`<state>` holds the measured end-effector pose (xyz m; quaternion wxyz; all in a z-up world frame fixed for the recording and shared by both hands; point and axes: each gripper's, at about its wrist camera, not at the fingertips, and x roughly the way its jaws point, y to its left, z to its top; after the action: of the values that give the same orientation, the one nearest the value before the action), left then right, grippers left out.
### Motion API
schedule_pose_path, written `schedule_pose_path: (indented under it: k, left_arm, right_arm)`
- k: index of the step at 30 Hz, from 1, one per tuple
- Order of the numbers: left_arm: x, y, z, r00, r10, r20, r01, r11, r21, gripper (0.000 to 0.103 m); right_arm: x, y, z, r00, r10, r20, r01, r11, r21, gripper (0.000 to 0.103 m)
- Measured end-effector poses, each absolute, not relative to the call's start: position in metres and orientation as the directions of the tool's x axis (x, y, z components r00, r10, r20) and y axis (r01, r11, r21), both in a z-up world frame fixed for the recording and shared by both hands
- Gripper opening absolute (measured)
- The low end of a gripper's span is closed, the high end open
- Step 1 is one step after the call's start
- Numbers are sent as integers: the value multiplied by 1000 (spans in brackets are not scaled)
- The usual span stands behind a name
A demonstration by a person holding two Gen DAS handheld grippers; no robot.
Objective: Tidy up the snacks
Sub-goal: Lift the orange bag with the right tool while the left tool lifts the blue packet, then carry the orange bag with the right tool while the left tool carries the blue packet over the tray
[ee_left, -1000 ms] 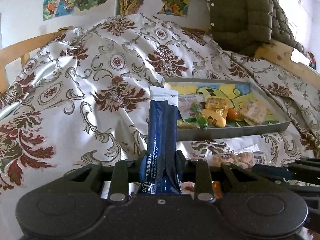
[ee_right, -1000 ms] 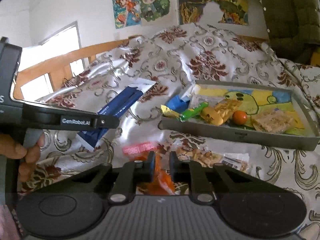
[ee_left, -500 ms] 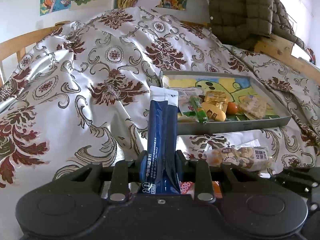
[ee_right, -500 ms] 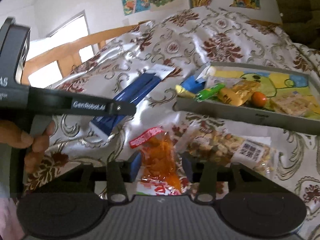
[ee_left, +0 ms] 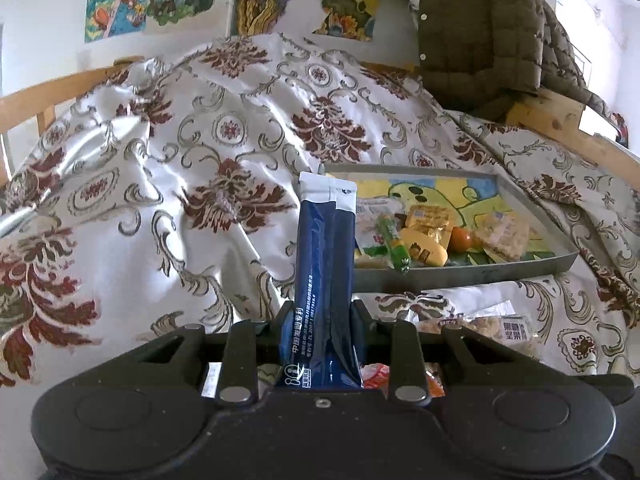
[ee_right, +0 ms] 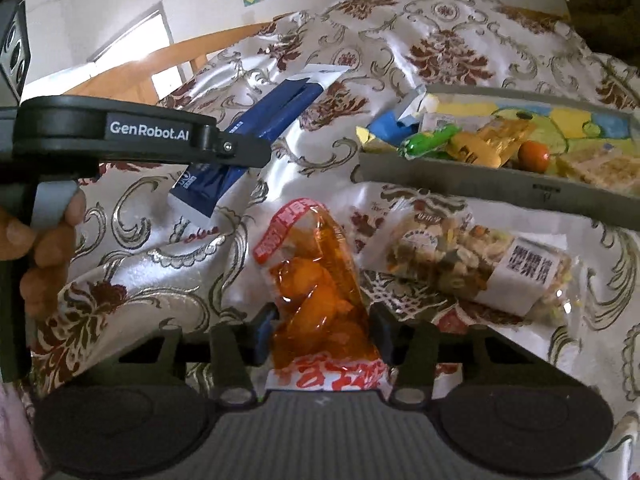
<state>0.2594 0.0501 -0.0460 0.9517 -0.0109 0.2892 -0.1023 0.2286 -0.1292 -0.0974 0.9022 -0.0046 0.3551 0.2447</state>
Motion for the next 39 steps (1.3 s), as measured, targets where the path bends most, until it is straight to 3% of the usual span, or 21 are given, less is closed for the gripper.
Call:
schedule_pose_path:
  k: [10, 18, 24, 34, 39]
  left_arm:
    - [255, 45, -38, 862, -197, -467, 189, 980, -63, 31]
    - [283, 31, -36, 892, -174, -416, 144, 984, -103, 31]
    - [320, 7, -34, 908, -223, -355, 184, 973, -141, 31]
    - [371, -29, -51, 857, -328, -398, 274, 943, -189, 31]
    - [391, -50, -53, 846, -360, -393, 317, 933, -172, 31]
  right_arm:
    - [215, -125, -73, 781, 320, -537, -415, 908, -62, 53]
    - [233, -159, -50, 846, 241, -475, -290, 957, -29, 53]
    - [265, -190, -36, 875, 171, -453, -202, 979, -20, 53]
    - [323, -232, -26, 881, 92, -465, -162, 981, -111, 53]
    - [335, -251, -39, 897, 58, -438, -95, 993, -64, 54]
